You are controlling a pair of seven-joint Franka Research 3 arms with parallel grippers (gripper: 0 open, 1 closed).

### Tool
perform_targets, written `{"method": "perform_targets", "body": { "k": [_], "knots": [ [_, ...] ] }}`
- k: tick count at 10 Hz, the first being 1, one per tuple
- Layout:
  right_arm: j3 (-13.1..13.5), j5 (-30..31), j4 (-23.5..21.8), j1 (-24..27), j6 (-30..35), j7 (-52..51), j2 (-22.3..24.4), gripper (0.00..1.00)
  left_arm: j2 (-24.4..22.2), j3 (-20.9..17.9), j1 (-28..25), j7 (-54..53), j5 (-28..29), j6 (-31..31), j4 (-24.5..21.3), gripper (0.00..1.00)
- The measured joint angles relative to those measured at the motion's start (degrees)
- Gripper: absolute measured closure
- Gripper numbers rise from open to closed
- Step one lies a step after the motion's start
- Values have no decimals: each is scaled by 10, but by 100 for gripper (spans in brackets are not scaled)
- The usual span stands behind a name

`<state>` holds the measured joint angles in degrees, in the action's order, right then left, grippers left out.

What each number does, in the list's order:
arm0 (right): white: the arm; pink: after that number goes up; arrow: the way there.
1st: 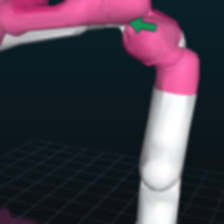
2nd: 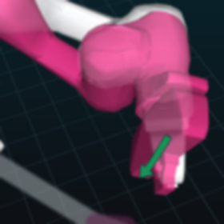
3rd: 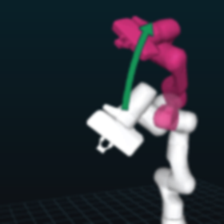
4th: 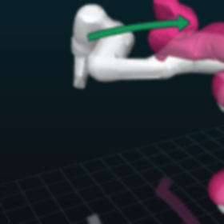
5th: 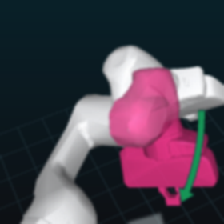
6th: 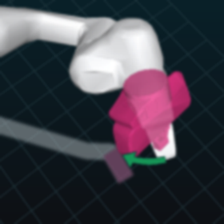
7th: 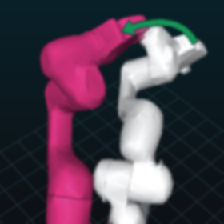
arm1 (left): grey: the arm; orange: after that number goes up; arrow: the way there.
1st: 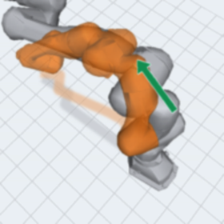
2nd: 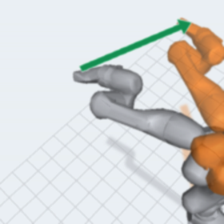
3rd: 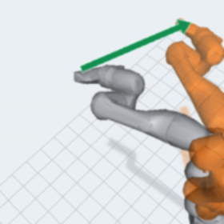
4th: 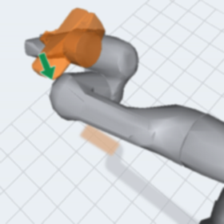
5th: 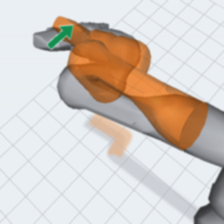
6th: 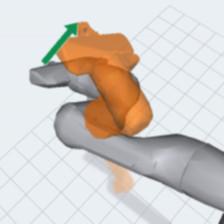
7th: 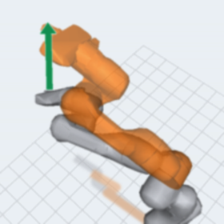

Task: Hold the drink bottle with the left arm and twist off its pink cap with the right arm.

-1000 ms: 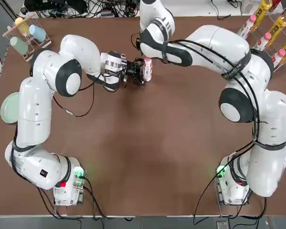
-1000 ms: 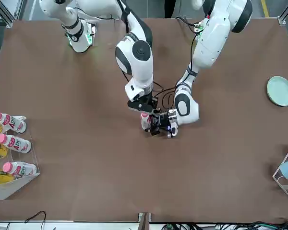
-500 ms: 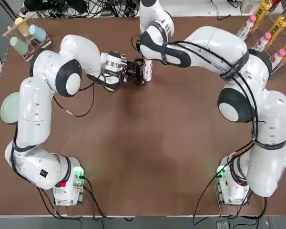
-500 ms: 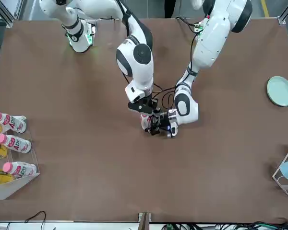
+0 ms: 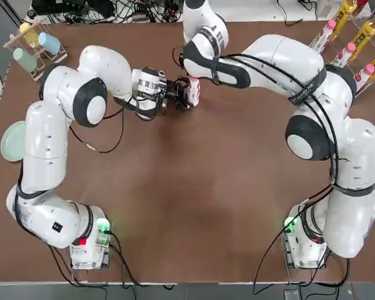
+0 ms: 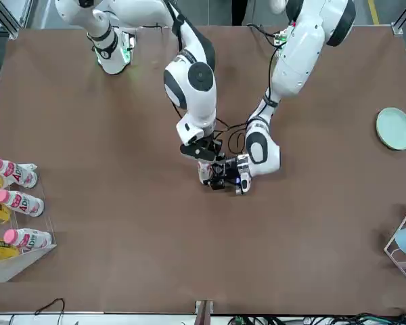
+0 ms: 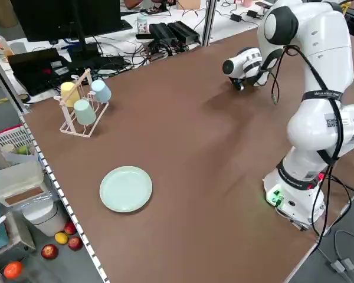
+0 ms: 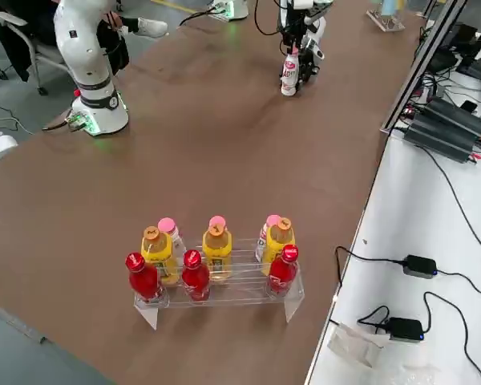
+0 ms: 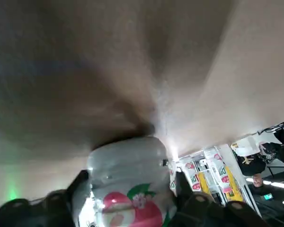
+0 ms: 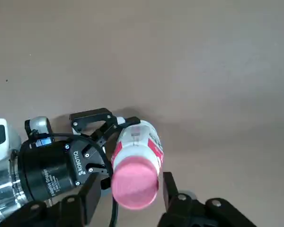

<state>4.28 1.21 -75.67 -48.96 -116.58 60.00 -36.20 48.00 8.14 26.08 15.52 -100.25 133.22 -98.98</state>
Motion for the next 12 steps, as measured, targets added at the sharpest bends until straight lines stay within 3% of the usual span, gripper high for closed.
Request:
{"method": "perform_targets", "body": {
  "k": [2, 4, 12],
  "knots": [
    [0, 0, 0, 0, 0, 0, 0, 47, 0, 0, 0, 0, -1, -1, 0, 33],
    [1, 0, 0, 0, 1, 1, 0, 52, 0, 0, 0, 1, -1, -2, 0, 33],
    [1, 0, 0, 0, 1, -5, 0, 57, 1, 0, -1, 5, -1, -3, 0, 33]
  ]
}}
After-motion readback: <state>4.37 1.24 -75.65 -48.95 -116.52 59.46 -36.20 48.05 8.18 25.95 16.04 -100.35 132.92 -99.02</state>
